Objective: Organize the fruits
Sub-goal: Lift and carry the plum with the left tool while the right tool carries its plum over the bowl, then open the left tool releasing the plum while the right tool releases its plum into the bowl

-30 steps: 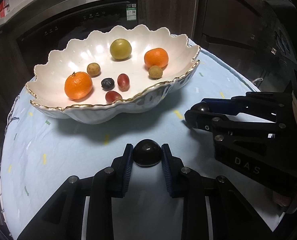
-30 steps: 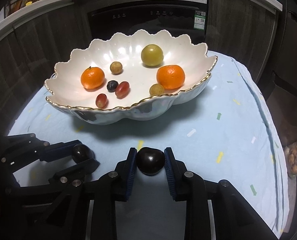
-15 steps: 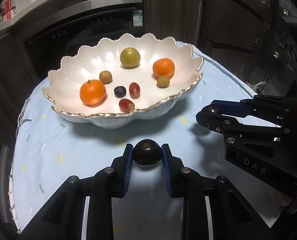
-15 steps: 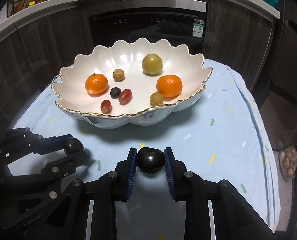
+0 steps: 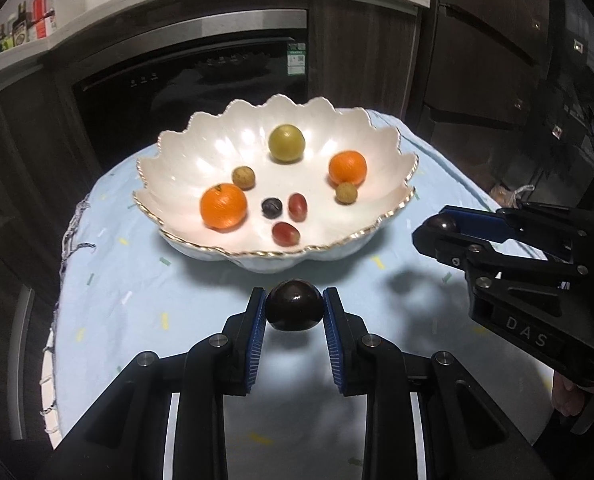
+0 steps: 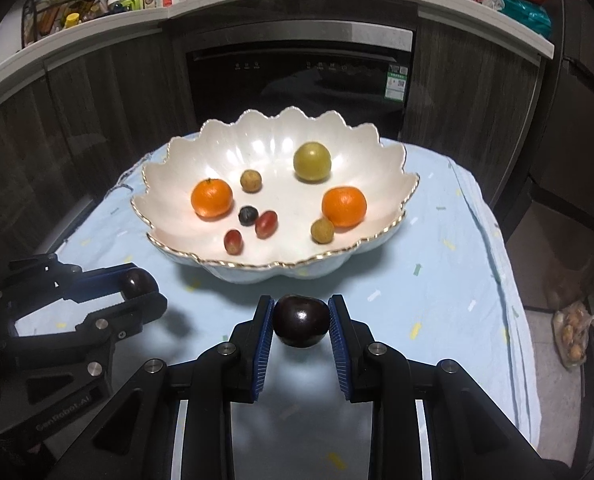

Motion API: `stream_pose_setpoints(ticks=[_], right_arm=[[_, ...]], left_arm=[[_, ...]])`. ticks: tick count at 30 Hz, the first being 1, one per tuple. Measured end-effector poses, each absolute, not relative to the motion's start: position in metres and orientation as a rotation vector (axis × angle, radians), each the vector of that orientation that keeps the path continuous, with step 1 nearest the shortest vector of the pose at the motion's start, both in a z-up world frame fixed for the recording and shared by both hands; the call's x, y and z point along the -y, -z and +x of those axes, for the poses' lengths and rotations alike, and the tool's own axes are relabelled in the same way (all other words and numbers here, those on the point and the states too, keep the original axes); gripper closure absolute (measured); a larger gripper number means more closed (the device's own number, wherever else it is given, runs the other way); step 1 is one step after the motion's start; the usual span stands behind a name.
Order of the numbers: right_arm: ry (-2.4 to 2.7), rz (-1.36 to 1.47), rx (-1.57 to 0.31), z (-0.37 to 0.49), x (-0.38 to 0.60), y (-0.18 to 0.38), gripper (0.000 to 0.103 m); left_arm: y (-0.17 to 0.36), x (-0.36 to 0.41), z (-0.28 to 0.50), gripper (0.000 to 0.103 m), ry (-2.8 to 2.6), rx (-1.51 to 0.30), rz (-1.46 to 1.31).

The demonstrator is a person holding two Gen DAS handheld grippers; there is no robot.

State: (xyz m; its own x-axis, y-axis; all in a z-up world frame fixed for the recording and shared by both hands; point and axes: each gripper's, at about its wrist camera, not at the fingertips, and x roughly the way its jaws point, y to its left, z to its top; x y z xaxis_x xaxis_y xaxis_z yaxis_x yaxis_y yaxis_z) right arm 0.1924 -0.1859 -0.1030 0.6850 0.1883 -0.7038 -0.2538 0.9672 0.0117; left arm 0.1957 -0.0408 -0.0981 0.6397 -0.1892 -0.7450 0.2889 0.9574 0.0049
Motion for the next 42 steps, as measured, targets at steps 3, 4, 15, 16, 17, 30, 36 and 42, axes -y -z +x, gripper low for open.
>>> stream_pose_setpoints(ticks=[3, 4, 15, 16, 17, 30, 36, 42], right_arm=[[-0.238, -0.082, -0.767, 0.192, 0.185, 0.094, 0.074], [-0.235, -0.078, -0.764, 0.193, 0.184, 0.092, 0.074], [-0.200, -0.070, -0.728, 0.207, 0.173, 0.063, 0.074], [-0.196, -0.068, -0.729, 0.209, 0.172, 0.061, 0.074], [-0.192, -0.066, -0.731, 0.212, 0.171, 0.060, 0.074], [-0.130, -0.019, -0.788, 0.244, 0.163, 0.058, 0.074], [-0.109, -0.010, -0.816, 0.259, 0.157, 0.058, 0.074], [-0.097, -0.005, -0.853, 0.272, 0.151, 0.065, 0.074]], left_arm=[[0.090, 0.035, 0.199, 0.074, 0.264, -0.821, 0.117], [0.087, 0.034, 0.202, 0.074, 0.262, -0.815, 0.115], [0.058, 0.016, 0.222, 0.074, 0.229, -0.747, 0.101], [0.056, 0.014, 0.225, 0.074, 0.224, -0.742, 0.098], [0.054, 0.012, 0.228, 0.074, 0.222, -0.739, 0.095], [0.048, -0.002, 0.271, 0.074, 0.200, -0.733, 0.082], [0.051, -0.010, 0.296, 0.074, 0.182, -0.735, 0.086], [0.059, -0.013, 0.318, 0.074, 0.178, -0.748, 0.097]])
